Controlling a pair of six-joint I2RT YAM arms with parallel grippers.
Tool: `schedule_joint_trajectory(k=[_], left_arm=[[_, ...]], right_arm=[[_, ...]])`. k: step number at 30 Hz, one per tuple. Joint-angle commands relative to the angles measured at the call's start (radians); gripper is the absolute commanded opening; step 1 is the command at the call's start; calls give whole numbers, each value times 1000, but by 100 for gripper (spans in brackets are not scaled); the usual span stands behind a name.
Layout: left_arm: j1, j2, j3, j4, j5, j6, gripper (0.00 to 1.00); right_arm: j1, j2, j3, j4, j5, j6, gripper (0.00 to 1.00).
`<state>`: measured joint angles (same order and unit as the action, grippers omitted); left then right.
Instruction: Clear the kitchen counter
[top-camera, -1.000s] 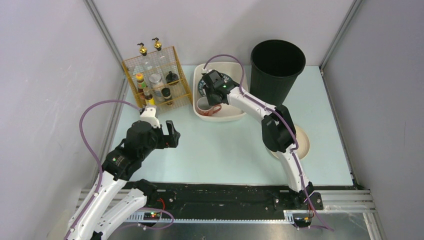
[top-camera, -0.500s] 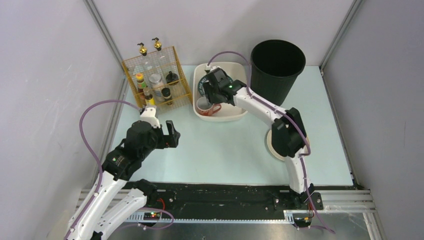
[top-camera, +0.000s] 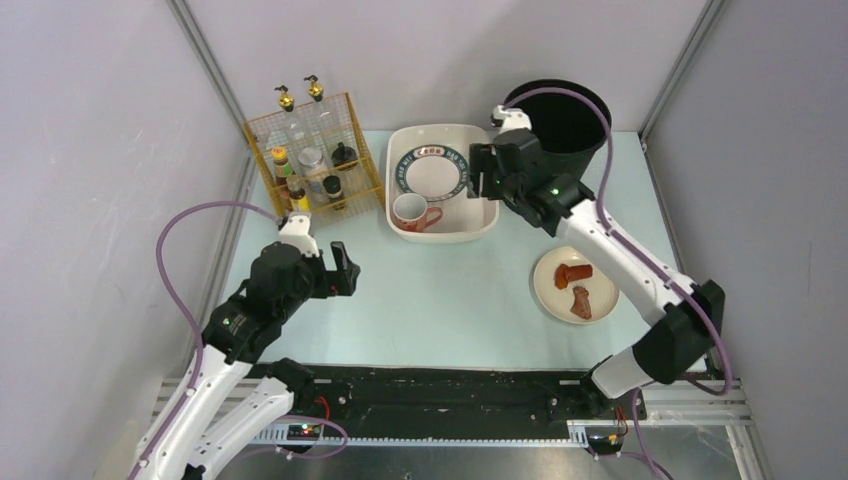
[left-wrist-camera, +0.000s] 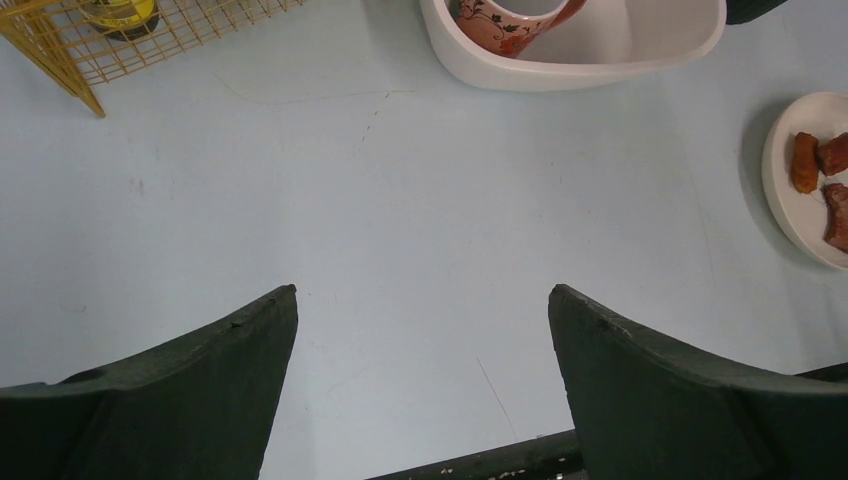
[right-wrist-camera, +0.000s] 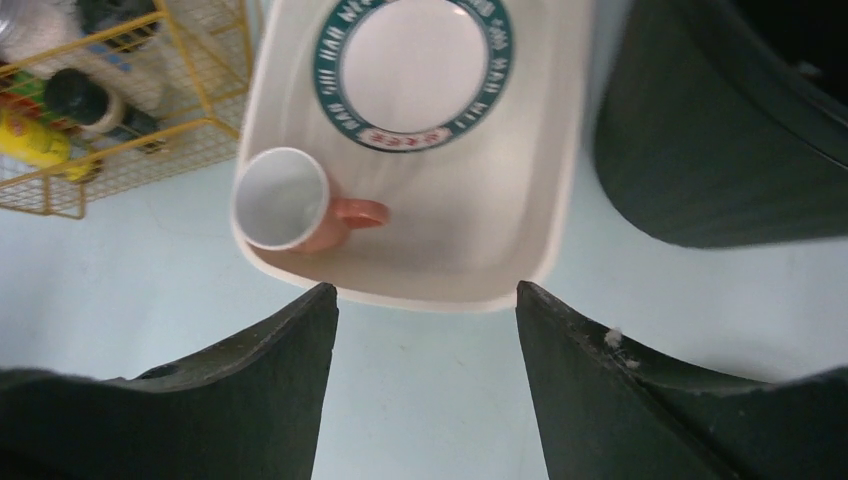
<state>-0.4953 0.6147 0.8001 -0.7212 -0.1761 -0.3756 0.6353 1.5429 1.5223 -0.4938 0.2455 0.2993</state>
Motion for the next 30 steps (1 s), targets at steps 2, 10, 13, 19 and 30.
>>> schedule_joint_trajectory(k=[2,10,13,19,30], left_arm=[[-3,-29,5,9,15,1,98],[-3,-44,4,9,26,0,98],[-3,-52,5,9,27,0,98],[-3,-56,5,8,29,0,98],[-4,-47,3,9,26,0,98]], right_arm=[[-42,-121,-99,-106,92,55,70],[-71,-248,-278,-235,159,123,68],[-89,-281,-342,-263,164,149,65],[-120,-301,-463,-276,119,157,63],[-113,-201,-553,-248,89,163,57]])
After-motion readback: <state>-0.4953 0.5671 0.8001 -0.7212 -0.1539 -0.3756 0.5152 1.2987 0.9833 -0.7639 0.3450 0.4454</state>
